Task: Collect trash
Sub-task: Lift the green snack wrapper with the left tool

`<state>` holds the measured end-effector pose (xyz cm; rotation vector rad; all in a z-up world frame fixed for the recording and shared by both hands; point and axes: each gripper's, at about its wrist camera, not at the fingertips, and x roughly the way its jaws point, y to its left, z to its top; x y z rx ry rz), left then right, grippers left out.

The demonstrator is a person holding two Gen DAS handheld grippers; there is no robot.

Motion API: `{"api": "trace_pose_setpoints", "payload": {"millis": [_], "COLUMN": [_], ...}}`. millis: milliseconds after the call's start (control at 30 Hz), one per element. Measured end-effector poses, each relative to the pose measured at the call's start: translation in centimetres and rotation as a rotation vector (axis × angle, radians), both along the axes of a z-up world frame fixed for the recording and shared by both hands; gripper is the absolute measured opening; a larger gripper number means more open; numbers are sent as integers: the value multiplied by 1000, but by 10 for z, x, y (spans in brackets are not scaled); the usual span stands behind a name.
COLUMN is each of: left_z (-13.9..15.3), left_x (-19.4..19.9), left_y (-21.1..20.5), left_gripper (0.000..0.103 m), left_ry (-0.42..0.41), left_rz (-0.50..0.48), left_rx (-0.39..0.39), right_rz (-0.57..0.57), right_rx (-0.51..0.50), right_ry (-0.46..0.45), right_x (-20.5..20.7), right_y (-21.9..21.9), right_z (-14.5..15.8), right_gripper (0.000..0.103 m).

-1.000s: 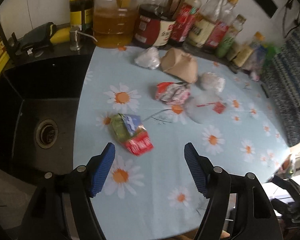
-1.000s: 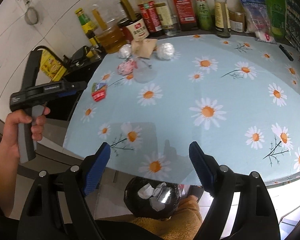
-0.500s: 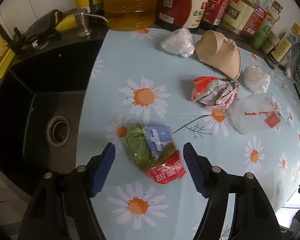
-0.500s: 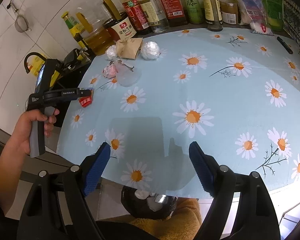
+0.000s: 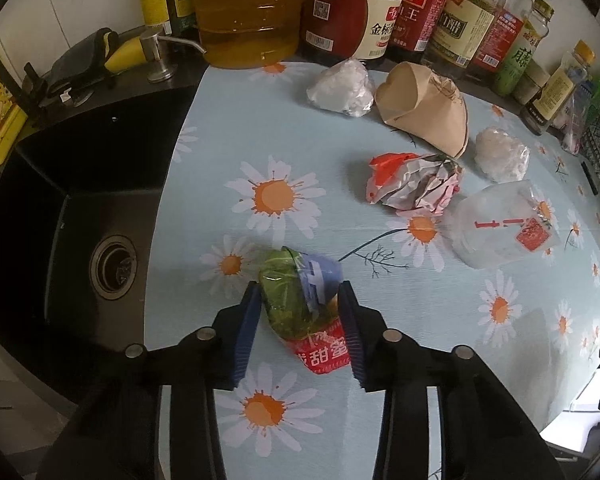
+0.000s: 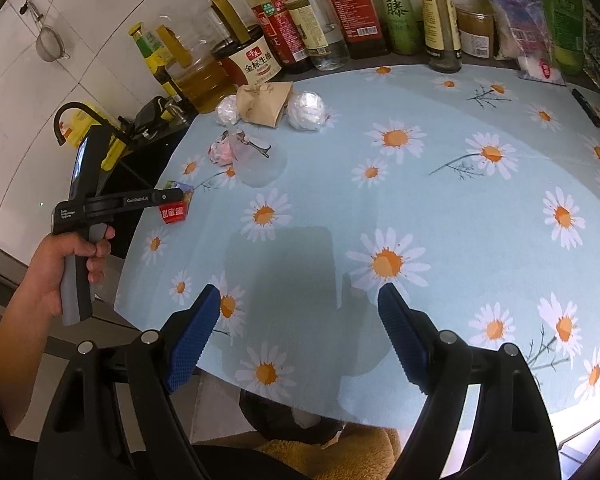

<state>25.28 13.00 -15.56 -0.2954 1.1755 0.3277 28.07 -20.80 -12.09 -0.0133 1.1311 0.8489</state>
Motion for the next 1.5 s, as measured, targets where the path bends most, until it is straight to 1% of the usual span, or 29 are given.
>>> {"api": "trace_pose_setpoints", "payload": {"millis": [133,233,267,300,367,433,467,567,800,1000,1267,1500], "left_z": [-1,-2,-4,-6,-9,-10,-10,-10,-9,-3,26,40], "left_x": [2,4,5,5,6,6,7,8,9,3,-19,-46], "left_y": [-3,-4,-5,-4,-7,-12,-16,-19,-20,-21,-21,-25], "left_gripper": [37,41,53,58,58,56,52,52,49,49,49,49], "left_ry": [12,29,46,50,52,55,56,50,34,16,-55,-95], "left_rz": [0,20,34,43,43,23,10,2,-1,16,66,112], "left_rx": [2,8,23,25,12,29,41,51,25,-3,-21,-37], "right_rz": [20,27,30,32,37,37,34,27,27,56,166,276], "right_rx": [4,8,10,11,10,14,13,16,18,9,-7,-22], "right_ry": [1,8,12,14,15,16,17,28,41,26,-27,-68], "right_x": [7,11,12,13,14,15,16,19,23,30,46,60], "right_y": [4,5,5,5,5,5,5,3,1,9,46,91], "right_z": [-3,-5,-6,-7,-8,-9,-10,-13,-17,-15,-7,-1], "right_gripper": [80,80,80,80,80,80,80,80,80,80,80,80]}}
